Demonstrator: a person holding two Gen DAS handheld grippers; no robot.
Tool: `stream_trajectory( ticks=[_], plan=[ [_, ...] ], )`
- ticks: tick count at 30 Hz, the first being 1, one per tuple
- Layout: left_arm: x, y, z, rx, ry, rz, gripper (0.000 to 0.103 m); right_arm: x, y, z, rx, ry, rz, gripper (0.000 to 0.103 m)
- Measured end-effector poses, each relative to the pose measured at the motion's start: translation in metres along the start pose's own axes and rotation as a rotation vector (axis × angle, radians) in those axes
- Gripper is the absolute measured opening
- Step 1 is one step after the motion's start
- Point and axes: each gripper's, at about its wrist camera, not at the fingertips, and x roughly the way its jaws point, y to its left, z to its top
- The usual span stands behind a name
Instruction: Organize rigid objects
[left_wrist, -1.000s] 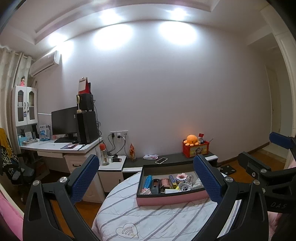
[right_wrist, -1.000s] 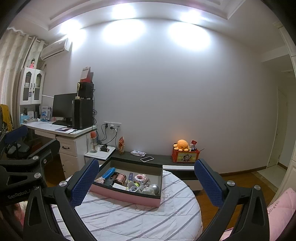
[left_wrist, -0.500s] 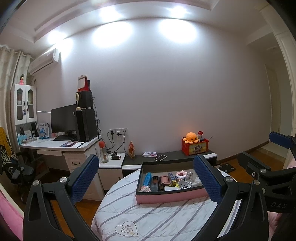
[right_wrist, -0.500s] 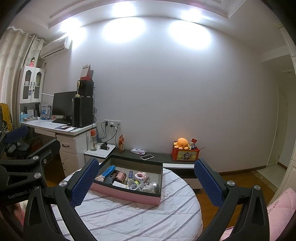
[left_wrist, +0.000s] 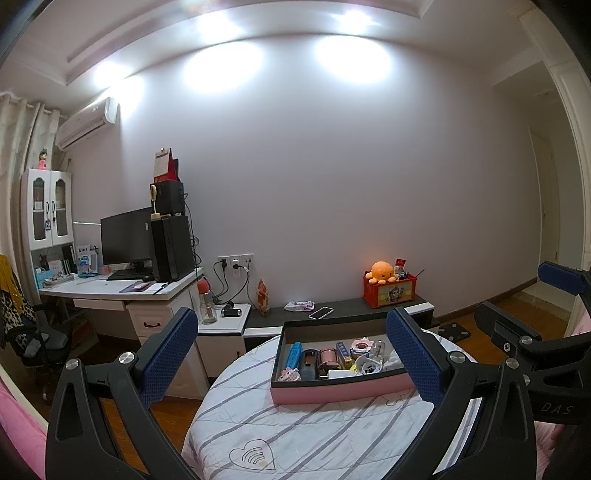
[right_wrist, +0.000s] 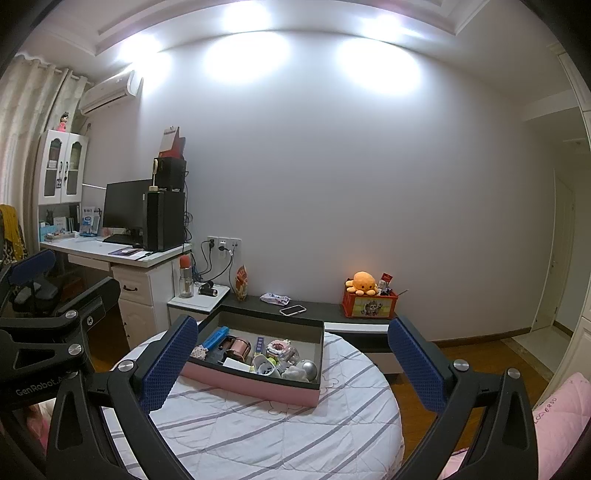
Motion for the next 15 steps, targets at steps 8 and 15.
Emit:
stream_trajectory(
  ticks=[8, 15],
  plan=[
    [-0.0004, 0.0006, -0.0012, 0.002, 0.003, -0.001, 0.103, 0.0003, -0.0003, -0.0007, 0.000, 0.002, -0.002, 0.103],
    [-0.0007, 0.0008, -0.0022, 0.004, 0.004, -0.001, 0.103, 0.0016, -0.0015, -0.0029, 0.000, 0.008, -0.003, 0.103]
  ],
)
